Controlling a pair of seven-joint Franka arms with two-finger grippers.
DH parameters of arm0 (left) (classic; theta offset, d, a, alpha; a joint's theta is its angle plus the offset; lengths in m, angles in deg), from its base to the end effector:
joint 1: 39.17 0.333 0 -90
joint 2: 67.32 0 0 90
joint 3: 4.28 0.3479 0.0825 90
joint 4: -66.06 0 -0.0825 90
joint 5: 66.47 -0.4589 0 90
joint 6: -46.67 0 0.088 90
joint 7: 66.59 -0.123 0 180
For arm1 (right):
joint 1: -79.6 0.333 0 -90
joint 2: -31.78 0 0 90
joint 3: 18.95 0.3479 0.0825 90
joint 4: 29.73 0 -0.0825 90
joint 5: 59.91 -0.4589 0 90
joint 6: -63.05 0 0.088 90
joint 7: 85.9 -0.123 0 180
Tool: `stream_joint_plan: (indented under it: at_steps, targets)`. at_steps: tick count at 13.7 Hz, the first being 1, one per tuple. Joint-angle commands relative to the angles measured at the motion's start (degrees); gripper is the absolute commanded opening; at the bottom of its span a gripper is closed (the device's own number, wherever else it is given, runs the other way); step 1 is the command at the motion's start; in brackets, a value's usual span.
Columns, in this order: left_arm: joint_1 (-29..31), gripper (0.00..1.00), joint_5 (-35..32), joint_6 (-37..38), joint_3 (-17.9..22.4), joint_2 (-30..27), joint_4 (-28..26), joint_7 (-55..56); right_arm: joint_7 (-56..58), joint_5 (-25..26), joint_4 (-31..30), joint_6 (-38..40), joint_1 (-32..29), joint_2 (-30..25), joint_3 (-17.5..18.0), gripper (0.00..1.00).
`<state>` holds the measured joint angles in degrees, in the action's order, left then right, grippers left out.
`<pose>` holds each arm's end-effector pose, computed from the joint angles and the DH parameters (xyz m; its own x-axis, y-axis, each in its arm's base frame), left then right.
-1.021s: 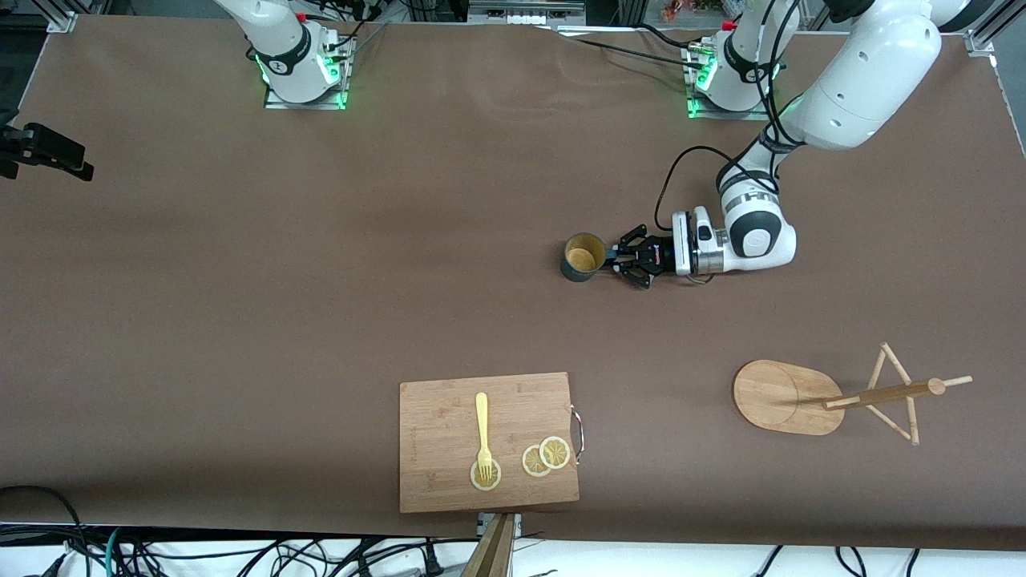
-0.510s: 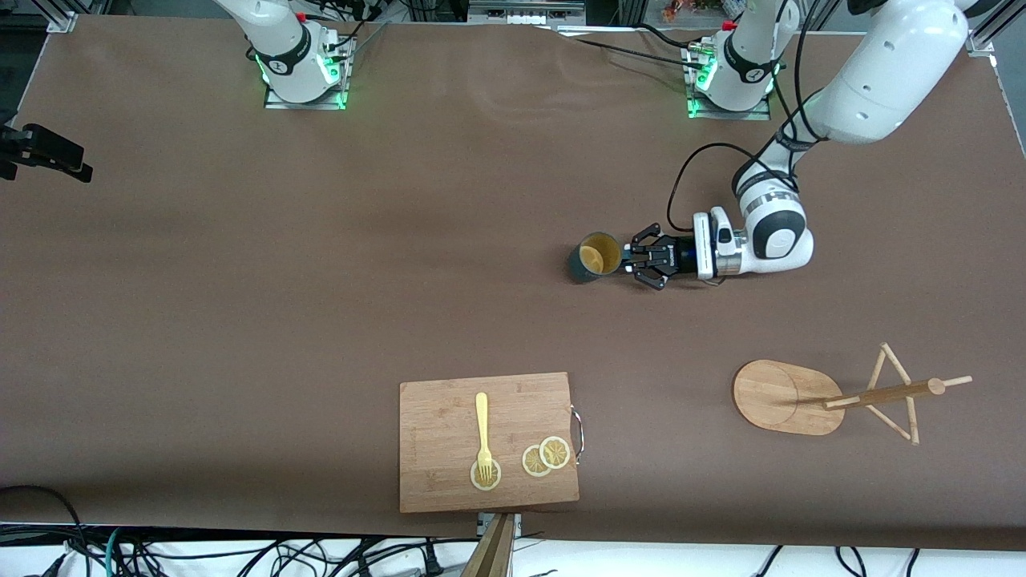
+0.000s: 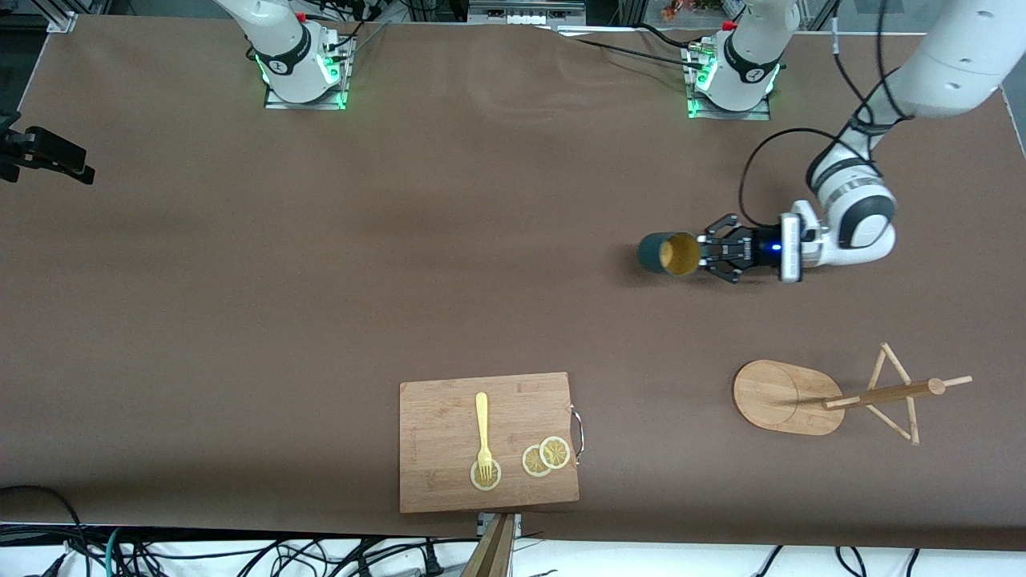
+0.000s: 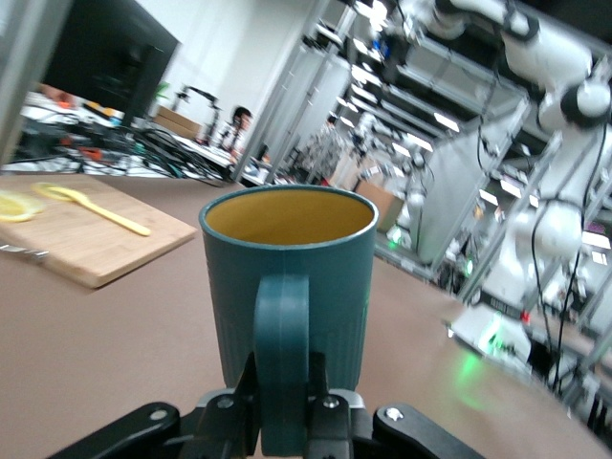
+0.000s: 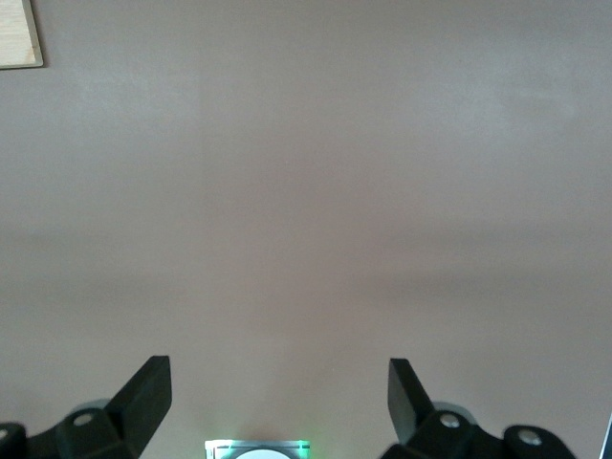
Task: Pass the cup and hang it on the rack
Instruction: 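Close the left gripper on the mug handle and lift it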
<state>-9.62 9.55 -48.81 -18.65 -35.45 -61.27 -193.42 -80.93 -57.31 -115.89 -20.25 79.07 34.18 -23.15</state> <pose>0.5260 0.0153 0.1063 0.5082 0.0143 0.8611 -0.8540 -0.1209 0.5060 0.6274 -0.0570 0.6408 0.9955 -0.0010 -0.0953 0.0028 -0.9992 0.0403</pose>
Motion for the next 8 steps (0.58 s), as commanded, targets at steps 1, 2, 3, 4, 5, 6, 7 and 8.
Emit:
stream_joint_plan:
  at_steps: [1,2,3,4,5,6,7,8]
  targets:
    - [7.2,0.0,-2.1,5.7,-0.8,-0.8,0.8,11.9,0.0,-0.1,0.6,-0.3,-0.8,0.1,0.7,1.0]
    - [9.5,0.0,-2.1,7.7,-0.8,-0.7,1.7,18.0,0.0,-0.1,0.6,-0.2,-0.8,0.3,0.7,1.0]
    - [10.9,0.0,-2.1,9.3,-0.9,-0.6,3.0,24.6,0.0,-0.1,0.7,-0.2,-0.8,0.3,0.7,1.0]
    - [12.3,0.0,-2.1,10.6,-0.8,-0.7,4.2,31.7,0.0,-0.1,0.7,-0.2,-0.8,0.3,0.6,1.0]
    - [14.0,0.0,-2.1,10.8,-0.9,-0.8,4.5,38.0,-0.1,-0.1,0.7,-0.3,-0.8,0.3,0.7,1.0]
    - [15.2,0.0,-2.1,11.3,-0.8,-0.8,5.1,44.0,-0.1,-0.1,0.7,-0.3,-0.8,0.3,0.6,1.0]
    - [16.3,0.0,-2.1,12.4,-0.8,-0.8,6.2,50.2,-0.1,-0.1,0.7,-0.3,-0.8,0.4,0.6,1.0]
    - [16.6,0.0,-2.2,12.9,-0.8,-0.8,8.0,55.8,-0.1,-0.1,0.7,-0.3,-0.8,0.4,0.7,1.0]
